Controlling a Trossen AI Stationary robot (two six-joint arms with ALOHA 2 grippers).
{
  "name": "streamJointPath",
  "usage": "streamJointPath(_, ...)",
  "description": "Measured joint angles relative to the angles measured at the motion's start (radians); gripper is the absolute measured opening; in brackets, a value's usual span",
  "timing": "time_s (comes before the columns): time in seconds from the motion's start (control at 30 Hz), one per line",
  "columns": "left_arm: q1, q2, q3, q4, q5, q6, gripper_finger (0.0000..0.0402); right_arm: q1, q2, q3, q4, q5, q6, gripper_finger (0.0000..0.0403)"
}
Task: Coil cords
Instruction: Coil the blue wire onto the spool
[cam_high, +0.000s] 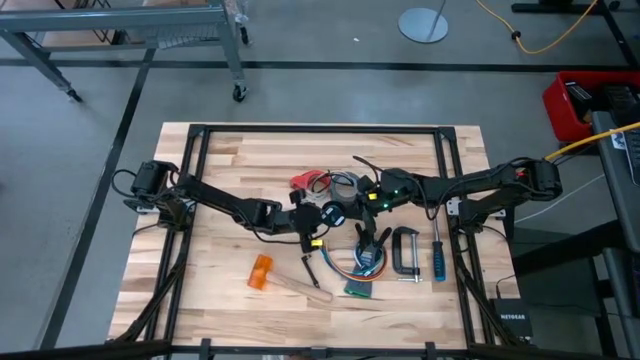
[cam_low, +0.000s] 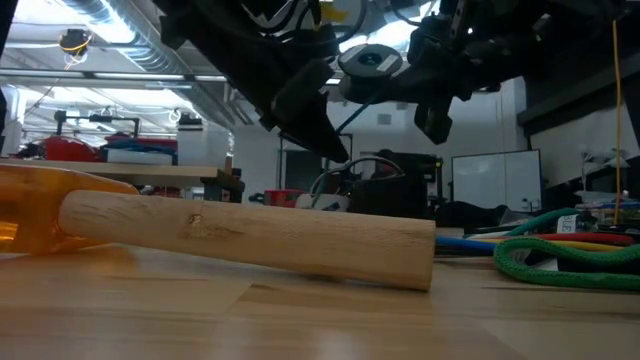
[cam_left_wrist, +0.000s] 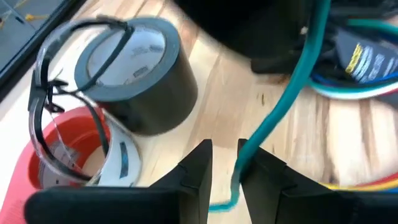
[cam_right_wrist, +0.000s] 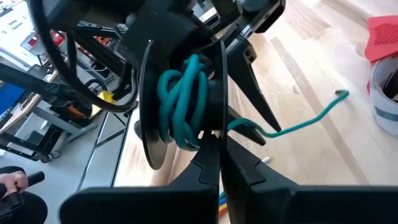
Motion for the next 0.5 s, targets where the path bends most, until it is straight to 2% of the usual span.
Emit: streamJointPath(0.5,-0.022,0.0,0.0,-0.093,0.001,-0.01,0.006,0.0,0.0,0.0,0.003,-0.034,-0.001,0.0005)
